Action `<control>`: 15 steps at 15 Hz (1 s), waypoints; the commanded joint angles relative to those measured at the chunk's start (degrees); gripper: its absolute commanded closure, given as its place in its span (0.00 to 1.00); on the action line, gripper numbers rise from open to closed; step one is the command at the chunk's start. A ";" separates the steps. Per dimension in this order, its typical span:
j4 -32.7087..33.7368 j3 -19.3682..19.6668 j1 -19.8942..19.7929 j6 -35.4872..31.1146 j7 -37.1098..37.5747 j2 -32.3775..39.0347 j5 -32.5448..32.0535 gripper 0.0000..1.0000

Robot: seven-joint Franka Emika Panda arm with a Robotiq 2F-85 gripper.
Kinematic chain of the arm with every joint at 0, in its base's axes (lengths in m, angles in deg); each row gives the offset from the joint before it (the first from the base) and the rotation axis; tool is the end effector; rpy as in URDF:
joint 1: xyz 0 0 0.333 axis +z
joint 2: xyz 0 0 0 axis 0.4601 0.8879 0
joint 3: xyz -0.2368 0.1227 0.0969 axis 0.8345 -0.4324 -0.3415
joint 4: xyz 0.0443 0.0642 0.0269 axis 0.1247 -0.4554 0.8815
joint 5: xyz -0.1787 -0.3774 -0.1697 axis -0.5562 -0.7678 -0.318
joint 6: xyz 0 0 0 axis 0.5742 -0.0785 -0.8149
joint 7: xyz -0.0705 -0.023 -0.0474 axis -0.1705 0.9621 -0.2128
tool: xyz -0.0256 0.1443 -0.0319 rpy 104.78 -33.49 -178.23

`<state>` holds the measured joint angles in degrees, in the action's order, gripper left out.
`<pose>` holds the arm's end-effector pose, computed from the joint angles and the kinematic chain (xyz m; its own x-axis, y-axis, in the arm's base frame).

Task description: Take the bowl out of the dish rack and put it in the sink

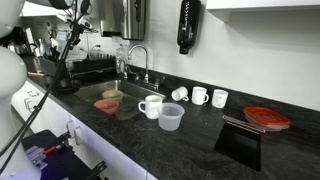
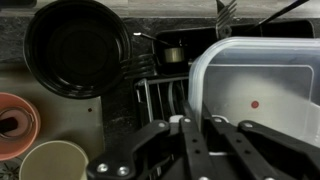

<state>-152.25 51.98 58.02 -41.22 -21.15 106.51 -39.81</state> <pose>0.5240 0.5545 0.3855 0.9478 -0.0131 -0.3185 -0.0896 -0.9698 -0.2269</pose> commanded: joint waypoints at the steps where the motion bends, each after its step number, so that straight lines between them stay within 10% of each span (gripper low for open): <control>1: -0.07 1.23 -0.08 0.44 1.79 -1.60 -1.63 0.98; 15: -15.26 6.94 -0.81 -1.22 17.89 -16.39 -6.49 0.98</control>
<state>-159.94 58.15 57.42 -41.21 -7.40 95.45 -46.46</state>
